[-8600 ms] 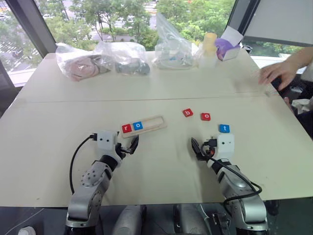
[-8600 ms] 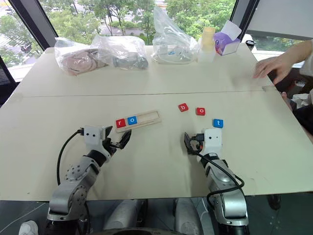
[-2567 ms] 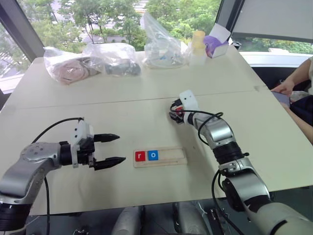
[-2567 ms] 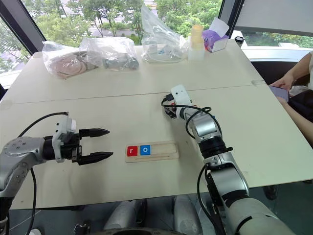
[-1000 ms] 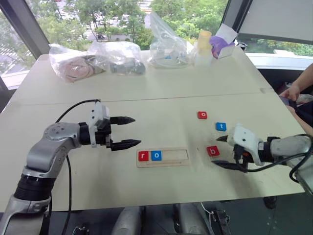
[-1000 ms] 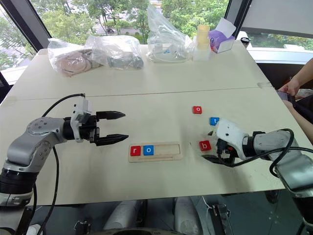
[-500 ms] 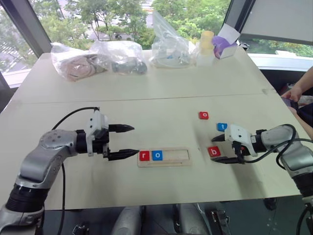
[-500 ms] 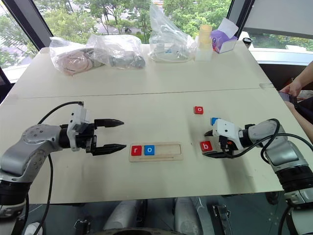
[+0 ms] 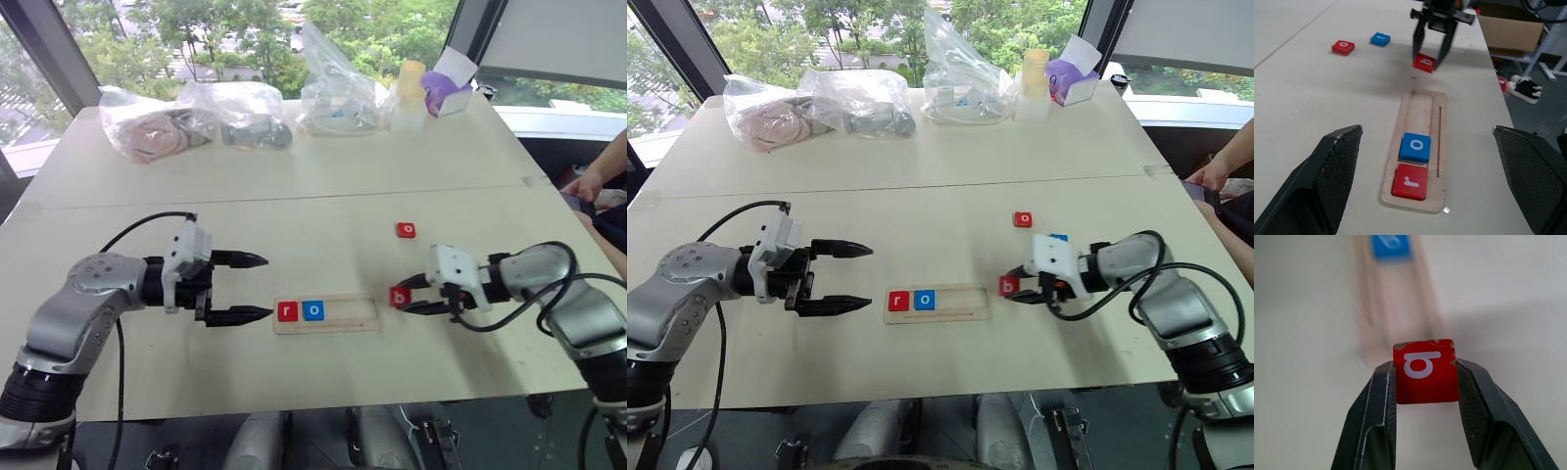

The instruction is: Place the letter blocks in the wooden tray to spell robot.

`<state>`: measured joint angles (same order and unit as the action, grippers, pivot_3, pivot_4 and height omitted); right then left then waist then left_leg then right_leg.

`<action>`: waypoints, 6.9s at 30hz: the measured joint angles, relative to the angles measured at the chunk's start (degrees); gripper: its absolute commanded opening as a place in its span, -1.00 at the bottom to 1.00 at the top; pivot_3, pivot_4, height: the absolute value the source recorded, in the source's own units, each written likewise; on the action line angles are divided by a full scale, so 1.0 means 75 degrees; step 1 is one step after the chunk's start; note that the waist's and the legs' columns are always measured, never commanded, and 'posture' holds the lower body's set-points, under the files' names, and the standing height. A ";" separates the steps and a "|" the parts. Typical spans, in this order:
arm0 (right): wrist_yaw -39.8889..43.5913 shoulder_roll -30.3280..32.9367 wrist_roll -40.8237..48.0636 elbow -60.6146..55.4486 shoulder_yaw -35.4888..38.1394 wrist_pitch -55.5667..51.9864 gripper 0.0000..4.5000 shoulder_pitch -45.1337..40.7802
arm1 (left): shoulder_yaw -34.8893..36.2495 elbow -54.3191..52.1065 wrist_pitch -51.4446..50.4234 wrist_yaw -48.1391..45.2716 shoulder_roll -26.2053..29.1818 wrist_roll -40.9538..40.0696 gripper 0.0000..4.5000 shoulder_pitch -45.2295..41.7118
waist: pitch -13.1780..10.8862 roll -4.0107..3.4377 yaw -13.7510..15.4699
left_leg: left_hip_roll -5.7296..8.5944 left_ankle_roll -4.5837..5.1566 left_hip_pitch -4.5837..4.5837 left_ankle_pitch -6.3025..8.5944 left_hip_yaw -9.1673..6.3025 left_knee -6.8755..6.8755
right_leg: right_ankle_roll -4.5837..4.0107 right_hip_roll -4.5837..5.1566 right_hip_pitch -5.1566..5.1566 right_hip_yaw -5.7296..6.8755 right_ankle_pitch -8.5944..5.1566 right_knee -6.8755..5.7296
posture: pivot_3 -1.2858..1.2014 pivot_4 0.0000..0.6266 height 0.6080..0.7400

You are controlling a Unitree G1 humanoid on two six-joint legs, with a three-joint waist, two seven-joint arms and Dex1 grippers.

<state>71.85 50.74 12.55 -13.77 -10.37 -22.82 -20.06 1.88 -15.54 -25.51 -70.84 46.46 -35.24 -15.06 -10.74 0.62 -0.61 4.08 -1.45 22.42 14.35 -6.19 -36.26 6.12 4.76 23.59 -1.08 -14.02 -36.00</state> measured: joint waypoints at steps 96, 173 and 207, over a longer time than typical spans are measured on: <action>-0.8507 -0.4978 -0.1176 0.1359 0.2237 -0.5596 -0.49 -0.1776 | -0.0294 -0.0344 0.0011 0.0629 -0.0596 0.0286 1.00 0.0109 | 0.0006 -0.0005 -0.0025 | 0.0003 -0.0019 0.0009 -0.0015 0.0014 0.0017 | -0.0020 -0.0027 0.0047 -0.0021 0.0019 -0.0033 | 0.03 -0.52 1.00; -0.0159 -0.0086 -0.0258 -0.0053 -0.0580 -0.0383 -0.51 -0.0255 | -0.0723 -0.0088 0.0140 0.0653 -0.1073 0.0608 1.00 -0.0359 | -0.0010 -0.0003 0.0019 | 0.0011 0.0005 0.0002 0.0000 0.0003 -0.0010 | 0.0007 0.0000 -0.0007 0.0002 -0.0002 0.0002 | 0.03 -0.52 1.00; -0.0498 -0.0887 -0.0879 0.0232 -0.1277 -0.0480 0.98 -0.0741 | -0.0710 -0.0406 -0.0011 0.0877 -0.0952 0.0461 1.00 -0.0104 | -0.0010 -0.0003 -0.0007 | 0.0009 0.0005 0.0001 0.0000 0.0003 -0.0009 | 0.0007 -0.0006 -0.0003 0.0001 -0.0001 -0.0002 | 0.03 -0.52 1.00</action>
<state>68.12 44.09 5.96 -12.03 -19.95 -26.42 -25.61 -3.45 -18.59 -25.59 -64.26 39.32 -31.78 -15.84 -10.81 0.59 -0.66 4.14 -1.41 22.42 14.35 -6.17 -36.33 6.17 4.72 23.56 -1.07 -14.03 -36.02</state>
